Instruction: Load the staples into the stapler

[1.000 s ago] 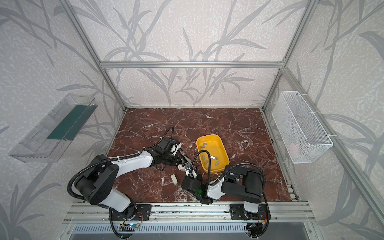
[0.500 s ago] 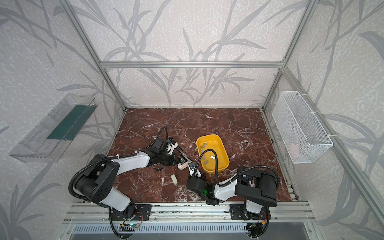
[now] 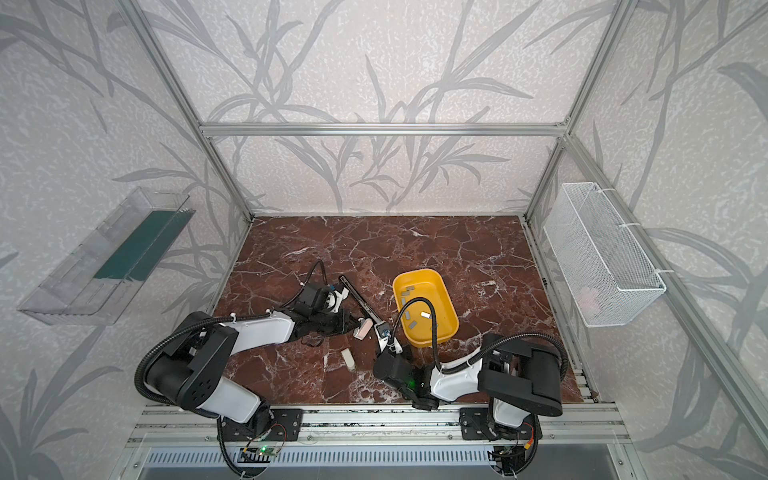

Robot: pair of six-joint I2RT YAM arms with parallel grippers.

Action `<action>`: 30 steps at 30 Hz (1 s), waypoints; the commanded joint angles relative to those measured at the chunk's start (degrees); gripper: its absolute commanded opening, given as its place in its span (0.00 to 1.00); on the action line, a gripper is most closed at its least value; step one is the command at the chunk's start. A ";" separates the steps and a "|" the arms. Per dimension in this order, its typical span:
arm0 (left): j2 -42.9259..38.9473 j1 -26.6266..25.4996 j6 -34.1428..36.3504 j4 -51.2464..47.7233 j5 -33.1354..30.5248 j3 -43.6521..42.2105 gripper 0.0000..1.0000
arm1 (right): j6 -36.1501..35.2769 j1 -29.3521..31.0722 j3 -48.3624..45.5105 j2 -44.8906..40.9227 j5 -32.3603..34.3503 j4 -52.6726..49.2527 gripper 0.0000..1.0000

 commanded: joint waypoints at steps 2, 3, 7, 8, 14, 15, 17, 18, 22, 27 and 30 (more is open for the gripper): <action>1.00 0.49 -0.12 -8.55 -7.34 -3.37 0.14 | -0.89 0.22 2.06 -2.21 0.48 -1.92 0.32; 0.83 0.49 -0.23 -8.64 -7.63 -3.53 0.16 | -1.02 0.25 2.22 -2.19 0.44 -1.77 0.33; 1.89 0.66 -0.34 -9.11 -8.05 -3.18 0.18 | -1.81 0.16 4.27 -1.47 1.11 -2.28 0.33; 2.27 0.59 -0.49 -9.16 -8.11 -3.11 0.18 | -1.98 0.19 5.22 -0.97 1.07 -3.03 0.33; 0.82 0.84 -0.44 -9.66 -8.80 -3.20 0.18 | -3.86 -0.57 9.81 2.21 -0.84 -3.12 0.33; 0.23 0.85 -0.32 -9.93 -9.00 -3.27 0.18 | -4.06 -0.87 10.71 2.61 -1.12 -3.58 0.33; -1.00 0.89 -0.09 -10.21 -9.14 -3.33 0.18 | -4.38 -1.89 12.80 3.63 -1.80 -4.93 0.33; -1.44 0.86 -0.04 -10.48 -9.27 -3.37 0.18 | -4.47 -2.26 13.65 4.13 -1.99 -5.42 0.33; -3.35 0.86 0.14 -10.84 -9.89 -3.70 0.19 | -4.49 -4.63 16.94 6.25 -4.07 -7.23 0.32; -4.09 0.89 0.52 -10.89 -9.19 -3.52 0.18 | -4.25 -7.48 20.37 11.07 -6.72 -9.13 0.31; -4.98 0.87 0.64 -11.26 -9.48 -3.55 0.19 | -4.19 -8.15 22.67 13.37 -7.09 -11.12 0.30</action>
